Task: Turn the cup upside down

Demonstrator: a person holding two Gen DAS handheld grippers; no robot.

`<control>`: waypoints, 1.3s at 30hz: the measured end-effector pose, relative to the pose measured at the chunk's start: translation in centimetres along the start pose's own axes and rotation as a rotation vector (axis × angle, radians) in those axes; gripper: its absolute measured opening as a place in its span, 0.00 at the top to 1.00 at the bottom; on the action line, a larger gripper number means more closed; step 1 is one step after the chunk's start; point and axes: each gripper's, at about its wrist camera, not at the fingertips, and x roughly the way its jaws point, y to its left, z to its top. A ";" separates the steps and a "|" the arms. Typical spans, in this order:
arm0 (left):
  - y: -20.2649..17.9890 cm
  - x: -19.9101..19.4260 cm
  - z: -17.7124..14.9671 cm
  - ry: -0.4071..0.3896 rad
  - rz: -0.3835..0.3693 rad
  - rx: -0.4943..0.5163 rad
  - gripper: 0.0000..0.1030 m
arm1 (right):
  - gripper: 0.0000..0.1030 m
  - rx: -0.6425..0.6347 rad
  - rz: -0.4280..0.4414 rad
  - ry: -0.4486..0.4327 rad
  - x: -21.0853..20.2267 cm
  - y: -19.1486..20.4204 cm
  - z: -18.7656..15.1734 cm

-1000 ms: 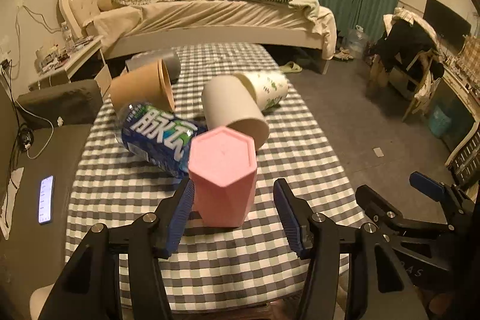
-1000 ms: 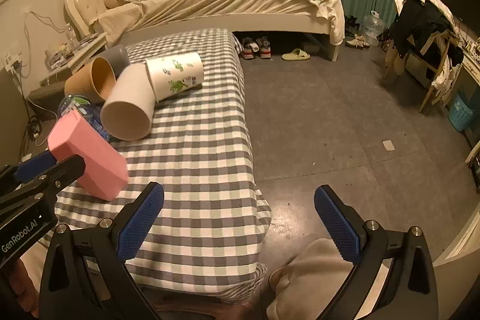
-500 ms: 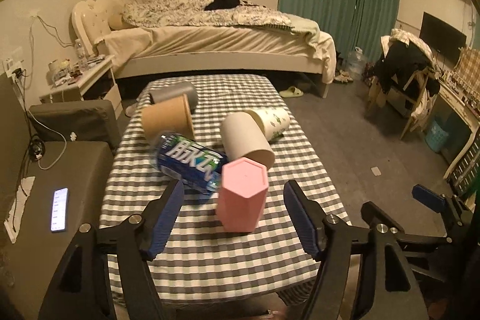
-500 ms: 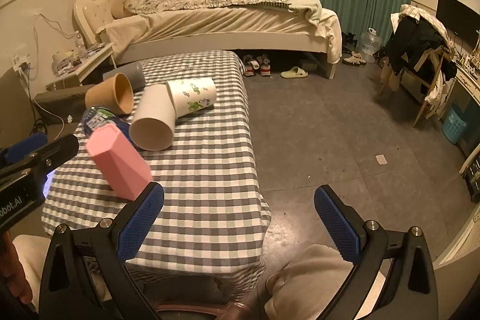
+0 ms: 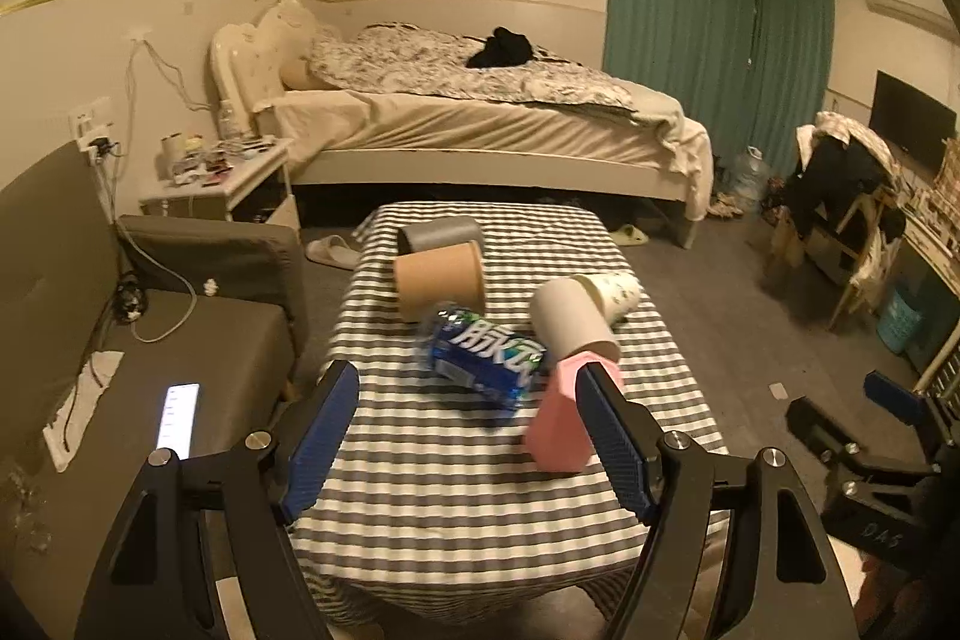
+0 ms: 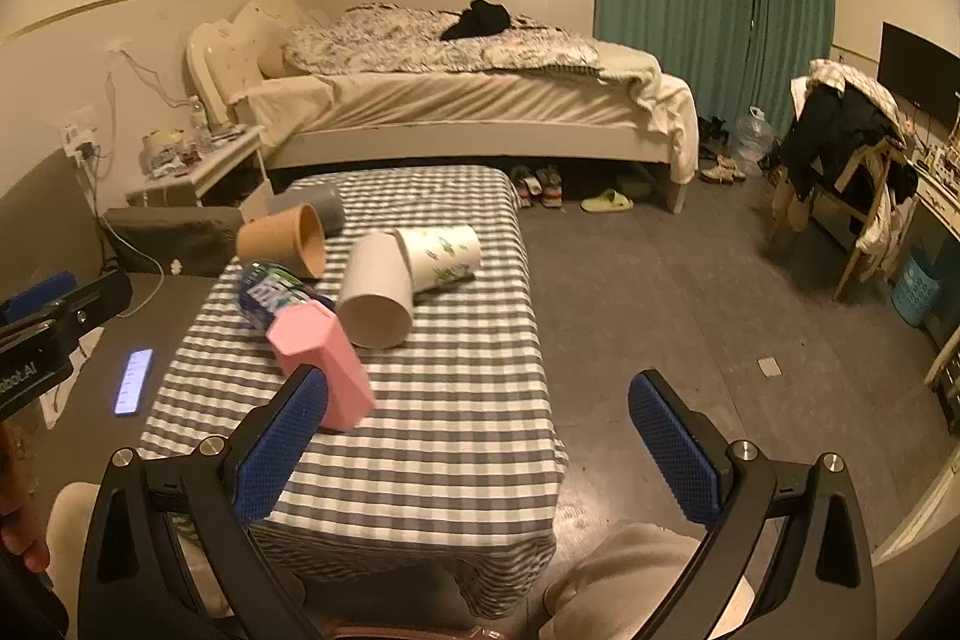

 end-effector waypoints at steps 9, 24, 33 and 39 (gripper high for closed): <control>1.9 2.0 -2.7 0.052 0.023 -0.026 0.24 | 0.02 -0.052 0.049 -0.002 0.3 2.5 -0.2; 1.0 4.5 -4.9 0.092 0.024 -0.007 0.06 | 0.00 -0.080 0.069 0.072 5.0 3.9 -2.7; 1.1 5.3 -4.8 0.114 0.039 -0.006 0.06 | 0.00 -0.062 0.052 0.093 6.2 3.5 -2.5; 1.0 5.4 -4.7 0.115 0.038 -0.003 0.06 | 0.00 -0.050 0.045 0.098 6.5 3.3 -2.5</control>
